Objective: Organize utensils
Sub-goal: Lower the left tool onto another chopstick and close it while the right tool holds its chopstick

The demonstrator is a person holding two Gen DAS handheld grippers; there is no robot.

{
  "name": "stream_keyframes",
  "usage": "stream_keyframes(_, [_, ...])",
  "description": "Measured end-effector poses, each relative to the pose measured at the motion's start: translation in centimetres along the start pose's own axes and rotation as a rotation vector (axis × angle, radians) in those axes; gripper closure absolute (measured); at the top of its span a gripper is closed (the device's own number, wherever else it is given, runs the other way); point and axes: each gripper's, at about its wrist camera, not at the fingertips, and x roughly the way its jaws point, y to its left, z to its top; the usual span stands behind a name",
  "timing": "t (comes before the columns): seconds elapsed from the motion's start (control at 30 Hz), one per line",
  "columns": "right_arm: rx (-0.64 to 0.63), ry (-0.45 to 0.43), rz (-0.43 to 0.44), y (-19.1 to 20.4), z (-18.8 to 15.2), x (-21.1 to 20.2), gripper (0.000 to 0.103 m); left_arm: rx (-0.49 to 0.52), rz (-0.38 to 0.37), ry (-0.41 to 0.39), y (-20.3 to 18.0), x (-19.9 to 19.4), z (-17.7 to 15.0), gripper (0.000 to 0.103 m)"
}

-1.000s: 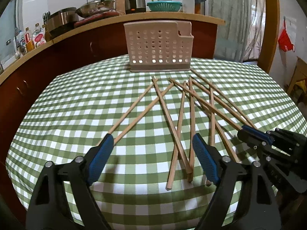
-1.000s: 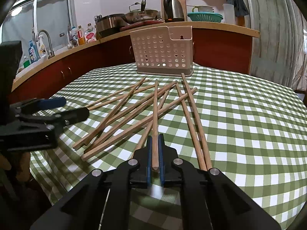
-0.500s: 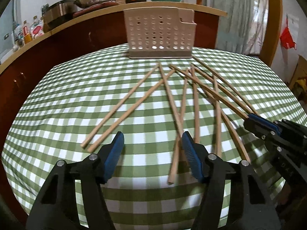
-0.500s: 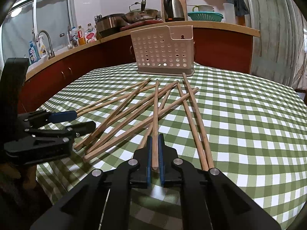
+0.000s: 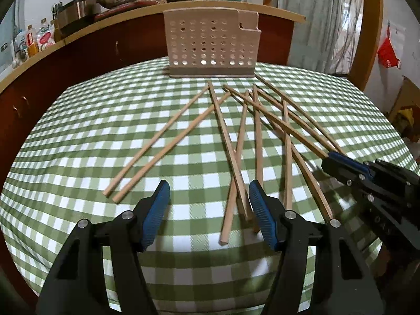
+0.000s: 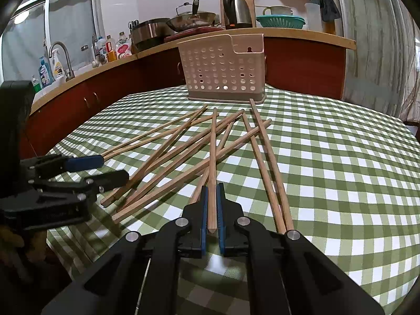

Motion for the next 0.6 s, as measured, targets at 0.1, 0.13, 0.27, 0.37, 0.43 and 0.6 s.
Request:
stream_keyframes(0.1, [0.002, 0.001, 0.001, -0.1, 0.0, 0.1, 0.096, 0.017, -0.012, 0.002, -0.4, 0.0, -0.2, 0.052])
stream_keyframes(0.13, [0.003, 0.001, 0.002, -0.1, -0.1, 0.1, 0.096, 0.024, -0.017, 0.004, -0.5, 0.0, -0.2, 0.054])
stream_keyframes(0.27, [0.004, 0.001, 0.001, -0.1, -0.1, 0.1, 0.096, 0.012, -0.061, 0.031, -0.2, 0.4, -0.6, 0.074])
stream_keyframes(0.37, [0.008, 0.0, 0.002, -0.2, -0.1, 0.1, 0.096, 0.0, -0.075, 0.026, 0.3, 0.2, -0.6, 0.084])
stream_keyframes(0.43, [0.007, 0.001, 0.004, -0.1, -0.2, 0.2, 0.096, 0.003, -0.068, 0.02, 0.5, 0.1, -0.5, 0.086])
stream_keyframes(0.6, [0.005, 0.001, 0.006, -0.1, -0.1, 0.2, 0.096, -0.014, -0.044, 0.023, 1.8, 0.3, -0.3, 0.089])
